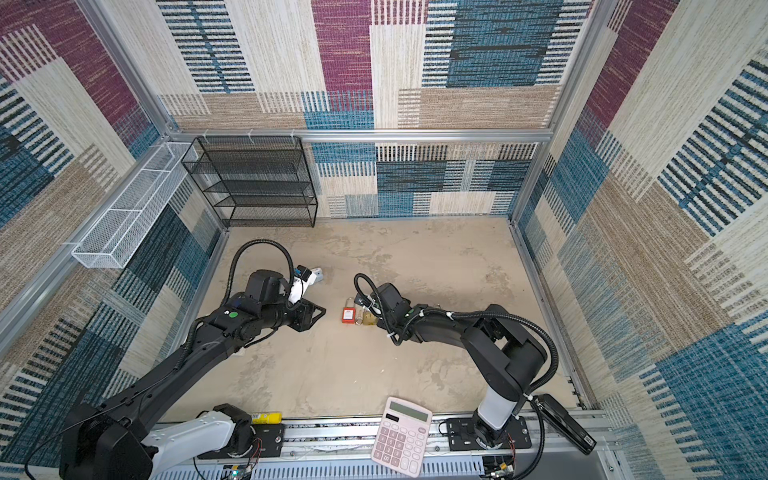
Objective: Lock with the key
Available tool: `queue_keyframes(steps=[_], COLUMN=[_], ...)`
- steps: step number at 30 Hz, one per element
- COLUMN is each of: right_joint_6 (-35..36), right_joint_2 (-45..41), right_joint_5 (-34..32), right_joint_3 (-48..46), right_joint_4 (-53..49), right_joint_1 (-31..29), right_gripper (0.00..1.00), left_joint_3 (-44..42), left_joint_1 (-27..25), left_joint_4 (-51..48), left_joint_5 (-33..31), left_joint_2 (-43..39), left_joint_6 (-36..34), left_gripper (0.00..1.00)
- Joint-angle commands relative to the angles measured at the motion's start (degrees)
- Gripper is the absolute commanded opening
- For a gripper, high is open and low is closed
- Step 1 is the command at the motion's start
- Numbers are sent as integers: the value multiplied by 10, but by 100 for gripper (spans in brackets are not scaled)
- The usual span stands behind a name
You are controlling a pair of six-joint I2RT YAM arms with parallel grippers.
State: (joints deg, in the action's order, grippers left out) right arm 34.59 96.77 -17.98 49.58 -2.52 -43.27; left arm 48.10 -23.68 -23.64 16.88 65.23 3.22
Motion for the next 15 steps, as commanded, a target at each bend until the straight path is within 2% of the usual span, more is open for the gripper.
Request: queue_keyframes(steps=[1,11,15], right_joint_6=[13,4,-2], right_joint_2=[6,34,35], right_joint_5=[10,18,27], right_joint_3=[5,13,13], right_joint_4=[28,25,15], right_joint_1=[-1,-1,-1], right_gripper=[4,6,13], left_joint_3=[9,5,7], left_joint_1=[3,6,6], left_joint_4=[-1,12,14], left_joint_5=[9,15,9], left_joint_2=[1,0,-6], left_joint_6=[6,15,14], left_gripper=[50,50,50])
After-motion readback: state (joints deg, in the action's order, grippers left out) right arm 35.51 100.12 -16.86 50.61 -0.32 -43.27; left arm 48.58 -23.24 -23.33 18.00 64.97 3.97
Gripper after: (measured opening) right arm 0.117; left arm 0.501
